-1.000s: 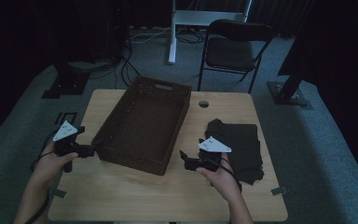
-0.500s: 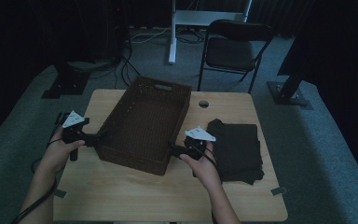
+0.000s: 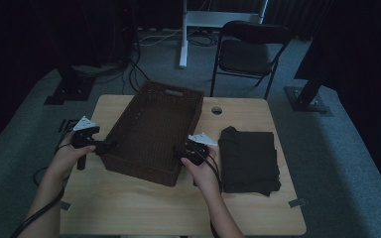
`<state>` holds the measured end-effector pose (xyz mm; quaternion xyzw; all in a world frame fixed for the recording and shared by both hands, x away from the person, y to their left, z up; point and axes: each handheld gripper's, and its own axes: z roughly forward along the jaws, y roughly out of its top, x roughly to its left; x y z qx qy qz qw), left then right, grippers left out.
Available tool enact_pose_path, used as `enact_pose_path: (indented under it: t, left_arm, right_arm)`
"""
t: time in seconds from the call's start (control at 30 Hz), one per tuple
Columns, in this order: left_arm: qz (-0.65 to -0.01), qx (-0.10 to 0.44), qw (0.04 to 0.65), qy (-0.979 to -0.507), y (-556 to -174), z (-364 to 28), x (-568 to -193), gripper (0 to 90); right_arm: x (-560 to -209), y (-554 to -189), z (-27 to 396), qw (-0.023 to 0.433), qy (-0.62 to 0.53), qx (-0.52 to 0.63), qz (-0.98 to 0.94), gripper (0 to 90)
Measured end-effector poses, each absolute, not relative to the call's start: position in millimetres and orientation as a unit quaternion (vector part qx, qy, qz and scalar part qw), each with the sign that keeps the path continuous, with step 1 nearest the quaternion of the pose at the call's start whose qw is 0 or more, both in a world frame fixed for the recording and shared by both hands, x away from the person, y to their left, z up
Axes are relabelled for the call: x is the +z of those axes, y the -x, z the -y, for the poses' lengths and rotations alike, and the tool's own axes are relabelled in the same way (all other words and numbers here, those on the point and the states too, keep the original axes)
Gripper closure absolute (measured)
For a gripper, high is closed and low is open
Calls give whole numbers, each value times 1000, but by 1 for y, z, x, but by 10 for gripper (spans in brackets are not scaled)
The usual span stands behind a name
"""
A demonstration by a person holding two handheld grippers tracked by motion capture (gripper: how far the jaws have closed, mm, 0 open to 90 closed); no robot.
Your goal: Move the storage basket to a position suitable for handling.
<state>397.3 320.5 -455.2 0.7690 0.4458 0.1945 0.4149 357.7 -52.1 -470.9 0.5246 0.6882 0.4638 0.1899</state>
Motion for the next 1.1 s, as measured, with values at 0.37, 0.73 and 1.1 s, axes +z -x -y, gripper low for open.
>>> enact_pose_path:
  t: [0.37, 0.73, 1.1]
  left_arm:
    - [-562, 115, 365, -733, -390, -312, -452, 502]
    - [-576, 167, 318, -734, -380, -296, -449, 830]
    - [-599, 190, 324, -708, -358, -290, -451, 833]
  right_arm:
    - [-476, -354, 40, 177, -543, 437, -695, 482]
    - [-475, -351, 35, 191, -554, 433, -685, 567]
    - [-472, -354, 35, 202, -534, 417, -707, 611]
